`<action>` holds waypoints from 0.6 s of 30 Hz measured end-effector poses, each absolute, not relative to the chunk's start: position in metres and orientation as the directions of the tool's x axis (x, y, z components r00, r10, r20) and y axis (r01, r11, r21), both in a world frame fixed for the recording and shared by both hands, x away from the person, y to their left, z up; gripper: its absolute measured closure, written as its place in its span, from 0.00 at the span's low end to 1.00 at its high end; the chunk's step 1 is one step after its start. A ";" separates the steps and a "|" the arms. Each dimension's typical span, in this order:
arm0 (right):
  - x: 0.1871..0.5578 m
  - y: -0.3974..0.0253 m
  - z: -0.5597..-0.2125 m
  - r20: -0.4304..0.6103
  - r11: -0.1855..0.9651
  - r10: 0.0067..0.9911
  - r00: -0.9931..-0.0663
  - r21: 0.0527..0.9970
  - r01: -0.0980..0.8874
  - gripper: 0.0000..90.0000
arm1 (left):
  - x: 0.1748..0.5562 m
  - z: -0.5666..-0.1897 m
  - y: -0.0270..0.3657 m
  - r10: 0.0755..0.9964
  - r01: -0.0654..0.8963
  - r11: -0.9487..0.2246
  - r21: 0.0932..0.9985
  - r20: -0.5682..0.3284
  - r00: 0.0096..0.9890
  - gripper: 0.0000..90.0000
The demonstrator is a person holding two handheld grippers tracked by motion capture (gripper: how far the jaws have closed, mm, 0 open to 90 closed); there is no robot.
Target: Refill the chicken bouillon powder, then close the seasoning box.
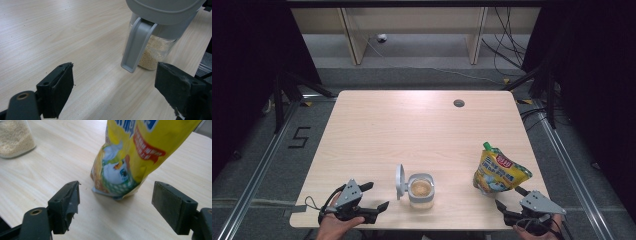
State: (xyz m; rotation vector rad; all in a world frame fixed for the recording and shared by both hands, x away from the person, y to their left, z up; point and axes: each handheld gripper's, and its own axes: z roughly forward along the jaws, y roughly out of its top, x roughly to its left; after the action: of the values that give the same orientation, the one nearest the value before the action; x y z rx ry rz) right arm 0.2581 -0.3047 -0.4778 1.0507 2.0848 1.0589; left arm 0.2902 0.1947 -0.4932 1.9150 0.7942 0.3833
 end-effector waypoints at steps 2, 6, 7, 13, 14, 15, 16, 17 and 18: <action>0.255 -0.303 -0.478 -0.101 0.364 0.839 -0.534 0.834 0.415 0.25 | 0.291 -0.493 0.195 0.669 0.362 -0.290 0.886 -0.083 0.738 0.17; 0.251 -0.301 -0.480 -0.131 0.400 0.837 -0.532 0.809 0.430 0.25 | 0.292 -0.491 0.197 0.659 0.340 -0.312 0.887 -0.056 0.750 0.19; 0.250 -0.300 -0.481 -0.135 0.395 0.840 -0.526 0.817 0.420 0.24 | 0.291 -0.491 0.196 0.665 0.352 -0.303 0.886 -0.068 0.743 0.19; 0.249 -0.301 -0.483 -0.162 0.442 0.820 -0.549 0.788 0.427 0.25 | 0.287 -0.488 0.194 0.648 0.355 -0.301 0.885 -0.083 0.757 0.41; 0.247 -0.300 -0.483 -0.139 0.421 0.835 -0.533 0.785 0.455 0.25 | 0.288 -0.487 0.195 0.626 0.322 -0.327 0.889 -0.052 0.778 0.45; 0.249 -0.303 -0.483 -0.170 0.442 0.822 -0.543 0.791 0.422 0.24 | 0.287 -0.487 0.194 0.626 0.323 -0.325 0.889 -0.054 0.778 0.52; 0.249 -0.302 -0.483 -0.166 0.441 0.822 -0.545 0.791 0.425 0.24 | 0.285 -0.487 0.193 0.638 0.331 -0.320 0.888 -0.056 0.768 0.56; 0.249 -0.301 -0.483 -0.144 0.438 0.816 -0.560 0.786 0.436 0.24 | 0.285 -0.486 0.193 0.637 0.320 -0.334 0.886 -0.038 0.770 0.64; 0.250 -0.301 -0.483 -0.166 0.452 0.814 -0.557 0.784 0.426 0.24 | 0.284 -0.486 0.193 0.638 0.311 -0.336 0.889 -0.028 0.769 0.68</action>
State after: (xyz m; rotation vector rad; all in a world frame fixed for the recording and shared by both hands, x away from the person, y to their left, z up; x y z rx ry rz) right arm 0.2495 -0.3011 -0.4833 1.0334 2.1730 0.9579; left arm 0.2843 0.1929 -0.4856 1.9406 0.7188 0.4019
